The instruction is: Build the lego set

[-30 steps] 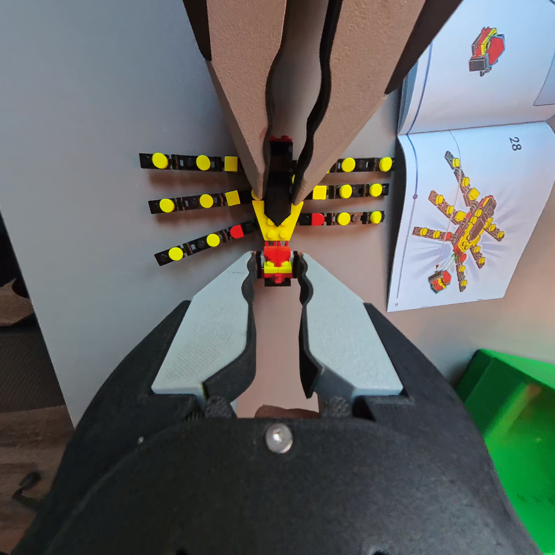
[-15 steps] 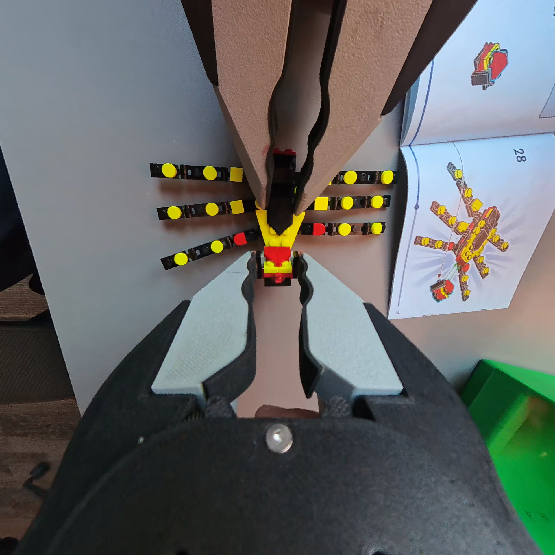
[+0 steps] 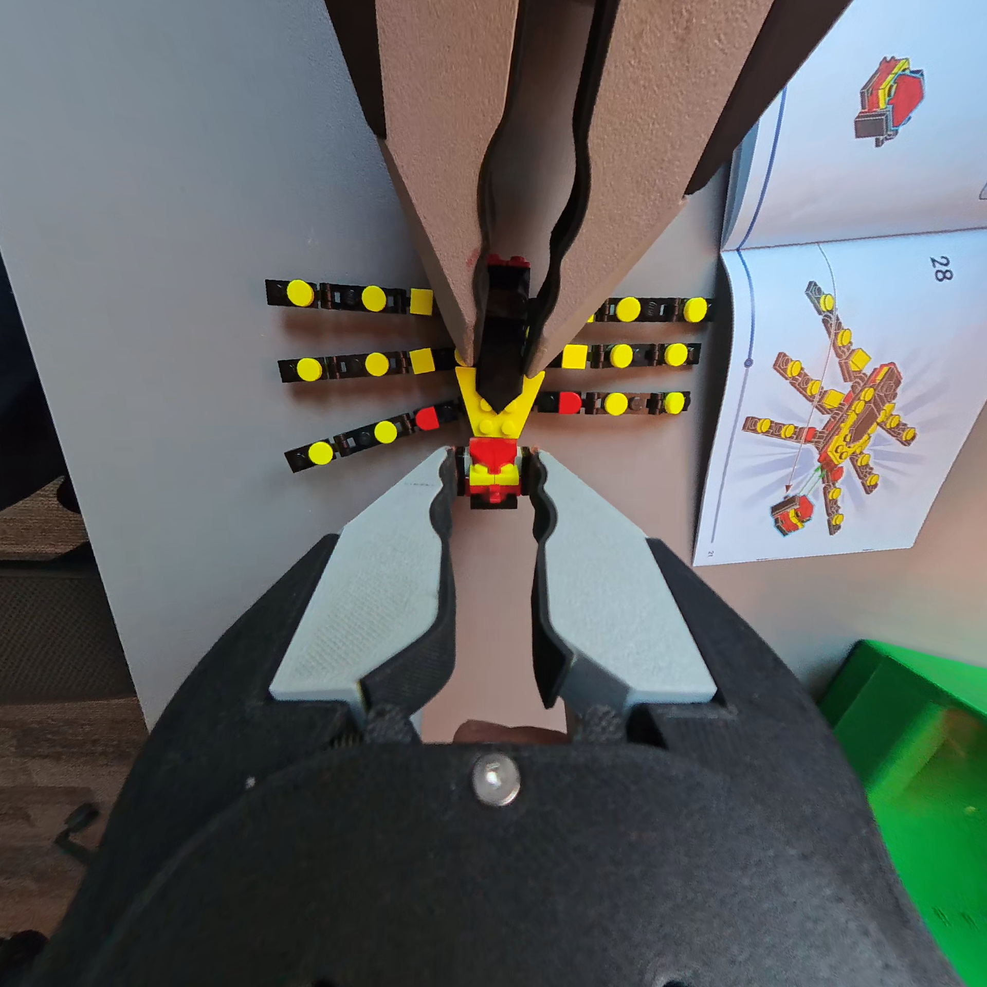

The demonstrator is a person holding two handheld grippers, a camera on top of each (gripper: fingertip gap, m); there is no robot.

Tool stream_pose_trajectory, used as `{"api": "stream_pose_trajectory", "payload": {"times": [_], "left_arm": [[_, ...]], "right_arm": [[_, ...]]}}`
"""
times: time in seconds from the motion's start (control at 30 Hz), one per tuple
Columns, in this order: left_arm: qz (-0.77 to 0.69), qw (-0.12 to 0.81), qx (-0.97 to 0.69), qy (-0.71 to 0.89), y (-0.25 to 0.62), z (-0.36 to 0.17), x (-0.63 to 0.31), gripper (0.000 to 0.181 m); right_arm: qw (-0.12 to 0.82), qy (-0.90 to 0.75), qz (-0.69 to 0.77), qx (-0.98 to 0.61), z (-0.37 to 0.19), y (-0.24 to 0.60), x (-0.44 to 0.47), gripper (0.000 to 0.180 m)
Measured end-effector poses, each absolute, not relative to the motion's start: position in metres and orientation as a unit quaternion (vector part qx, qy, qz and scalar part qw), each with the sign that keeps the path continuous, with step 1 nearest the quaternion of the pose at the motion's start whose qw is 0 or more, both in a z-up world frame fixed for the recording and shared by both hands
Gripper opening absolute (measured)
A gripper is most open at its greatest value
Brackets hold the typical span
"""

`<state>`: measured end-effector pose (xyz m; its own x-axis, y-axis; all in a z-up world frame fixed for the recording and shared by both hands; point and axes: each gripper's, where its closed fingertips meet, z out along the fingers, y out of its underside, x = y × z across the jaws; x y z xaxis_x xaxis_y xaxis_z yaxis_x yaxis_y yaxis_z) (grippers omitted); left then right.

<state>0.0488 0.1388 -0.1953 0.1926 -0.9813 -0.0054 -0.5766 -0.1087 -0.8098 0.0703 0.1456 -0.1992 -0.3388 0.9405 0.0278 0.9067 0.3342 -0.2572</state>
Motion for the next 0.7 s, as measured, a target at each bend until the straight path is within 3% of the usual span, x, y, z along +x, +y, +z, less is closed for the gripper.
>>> {"api": "stream_pose_trajectory", "payload": {"times": [0.7], "left_arm": [[-0.285, 0.354, -0.686, 0.568, 0.1389, -0.1956, 0.0487, 0.013]], "right_arm": [[0.104, -0.813, 0.119, -0.561, -0.1995, 0.1449, 0.0647, 0.025]]}}
